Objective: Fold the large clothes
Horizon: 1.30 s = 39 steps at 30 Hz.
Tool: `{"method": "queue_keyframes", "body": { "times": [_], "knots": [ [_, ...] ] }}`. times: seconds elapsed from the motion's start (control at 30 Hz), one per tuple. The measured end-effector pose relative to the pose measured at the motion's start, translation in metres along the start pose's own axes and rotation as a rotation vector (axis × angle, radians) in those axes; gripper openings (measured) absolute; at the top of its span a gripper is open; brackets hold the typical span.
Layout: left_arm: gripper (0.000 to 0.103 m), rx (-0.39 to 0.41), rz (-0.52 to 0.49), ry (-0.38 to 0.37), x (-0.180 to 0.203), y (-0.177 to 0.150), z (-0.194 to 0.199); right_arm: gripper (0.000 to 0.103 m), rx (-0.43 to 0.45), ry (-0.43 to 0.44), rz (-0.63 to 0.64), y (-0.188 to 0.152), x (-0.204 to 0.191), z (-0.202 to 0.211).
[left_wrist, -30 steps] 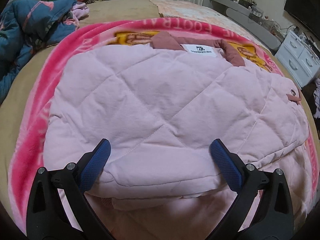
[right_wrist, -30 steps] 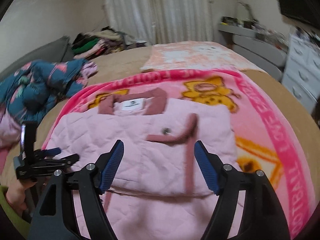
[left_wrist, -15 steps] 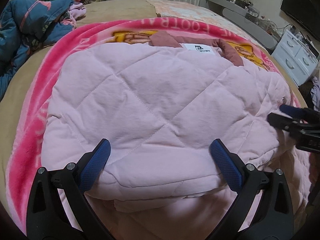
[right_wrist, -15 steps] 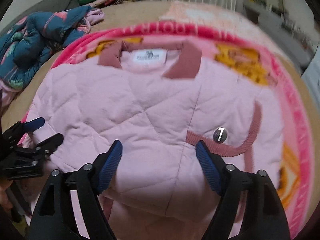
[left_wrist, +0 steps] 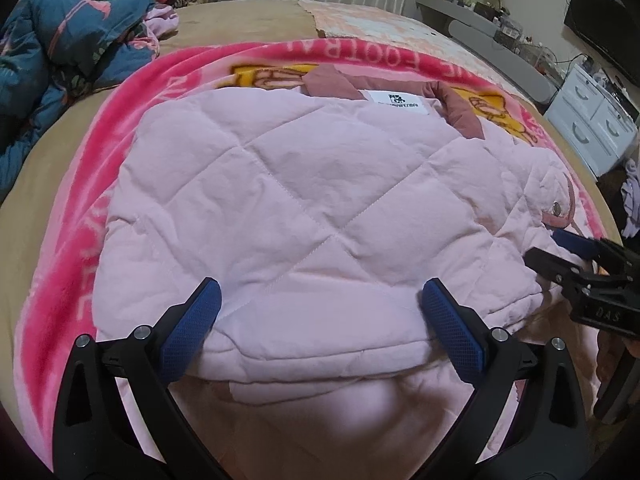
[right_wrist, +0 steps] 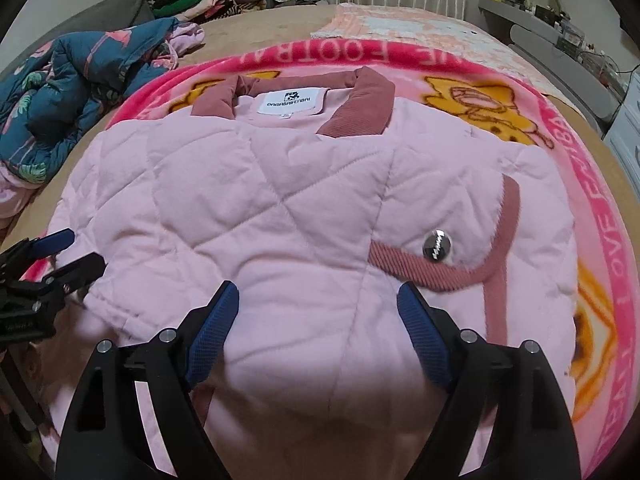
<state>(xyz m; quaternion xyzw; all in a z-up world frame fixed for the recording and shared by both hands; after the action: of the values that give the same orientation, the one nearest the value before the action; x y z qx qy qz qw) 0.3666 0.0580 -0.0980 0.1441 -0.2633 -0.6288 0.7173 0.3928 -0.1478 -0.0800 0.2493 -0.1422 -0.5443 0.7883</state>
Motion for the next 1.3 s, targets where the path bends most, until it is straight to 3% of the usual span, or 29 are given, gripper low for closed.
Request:
{"method": "queue_keyframes", "body": {
  "times": [0.23,0.6,1.3],
  "knots": [
    [0.094,0.018,0.010,0.017,0.002,-0.006,0.019,0.082,0.038,-0.039,0.010,-0.014,-0.002,0.026],
    [0.094,0.052,0.054,0.009,0.000,-0.026,0.058,0.093,0.130,-0.005,-0.049,-0.031,-0.004,0.081],
    [0.094,0.185,0.041,-0.037,0.022,-0.046,0.152,0.093,0.273,0.013,-0.053,-0.047,-0.024,0.177]
  ]
}}
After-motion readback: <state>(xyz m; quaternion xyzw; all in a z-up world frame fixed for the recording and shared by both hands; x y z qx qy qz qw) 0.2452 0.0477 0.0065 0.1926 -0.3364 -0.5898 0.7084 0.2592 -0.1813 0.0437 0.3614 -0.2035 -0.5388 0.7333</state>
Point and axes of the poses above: each gripper's, at about its wrist camera, not at the fingertips, and z roughly against the way its jaws point, x to its right, y to its top, the point moved 7 cm from there along -z, roughly the way its jaws point, and after that the axes turned 6 degrees about z, right-handed, at the moved point
